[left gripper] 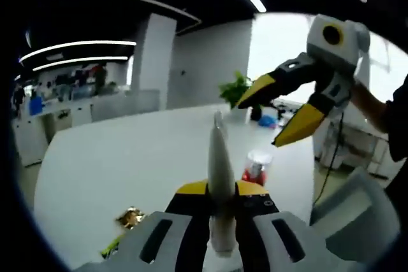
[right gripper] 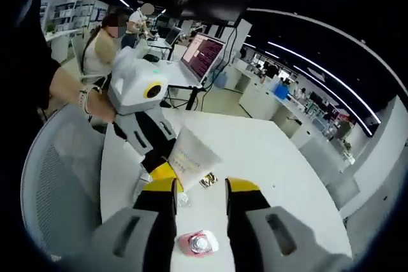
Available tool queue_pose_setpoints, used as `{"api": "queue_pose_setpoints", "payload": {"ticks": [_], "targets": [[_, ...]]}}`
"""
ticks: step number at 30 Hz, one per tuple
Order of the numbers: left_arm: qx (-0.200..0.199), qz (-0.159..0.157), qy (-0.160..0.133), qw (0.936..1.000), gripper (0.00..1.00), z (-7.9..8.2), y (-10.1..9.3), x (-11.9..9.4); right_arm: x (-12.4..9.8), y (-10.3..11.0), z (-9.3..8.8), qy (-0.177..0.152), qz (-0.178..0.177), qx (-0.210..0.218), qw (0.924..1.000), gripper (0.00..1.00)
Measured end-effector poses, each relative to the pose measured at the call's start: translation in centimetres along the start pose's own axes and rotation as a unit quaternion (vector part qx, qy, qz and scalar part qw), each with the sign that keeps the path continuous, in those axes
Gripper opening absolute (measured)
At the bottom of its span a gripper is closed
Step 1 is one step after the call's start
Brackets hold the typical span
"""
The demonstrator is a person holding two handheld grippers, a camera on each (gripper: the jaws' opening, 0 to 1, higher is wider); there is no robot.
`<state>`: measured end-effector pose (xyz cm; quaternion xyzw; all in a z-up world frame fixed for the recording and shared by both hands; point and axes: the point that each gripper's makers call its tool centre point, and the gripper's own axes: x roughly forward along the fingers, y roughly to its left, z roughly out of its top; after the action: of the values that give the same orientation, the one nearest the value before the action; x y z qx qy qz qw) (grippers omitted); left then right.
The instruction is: Arrange the skincare products in the storage area until every visible bottle or jar stands upright without overlapping.
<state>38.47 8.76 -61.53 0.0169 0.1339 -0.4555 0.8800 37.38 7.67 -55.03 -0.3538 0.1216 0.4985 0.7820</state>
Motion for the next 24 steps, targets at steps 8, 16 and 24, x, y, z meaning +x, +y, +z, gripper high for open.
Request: {"api": "queue_pose_setpoints", "payload": {"ticks": [8,16,24], "targets": [[0.057,-0.049,0.032,0.9967,0.08,-2.0,-2.3,1.5,1.5,1.1,-1.1,0.060,0.094,-0.076,0.9909,0.26],[0.073,-0.077,0.034,0.9938,0.08,-2.9,-3.3,2.3,3.1,3.3,-3.3,0.131,0.197,-0.135,0.9624,0.20],[0.069,-0.099,0.026,0.9924,0.09,-3.5,-3.5,3.1,4.0,4.6,-5.2,0.169,0.253,-0.146,0.9411,0.14]]}}
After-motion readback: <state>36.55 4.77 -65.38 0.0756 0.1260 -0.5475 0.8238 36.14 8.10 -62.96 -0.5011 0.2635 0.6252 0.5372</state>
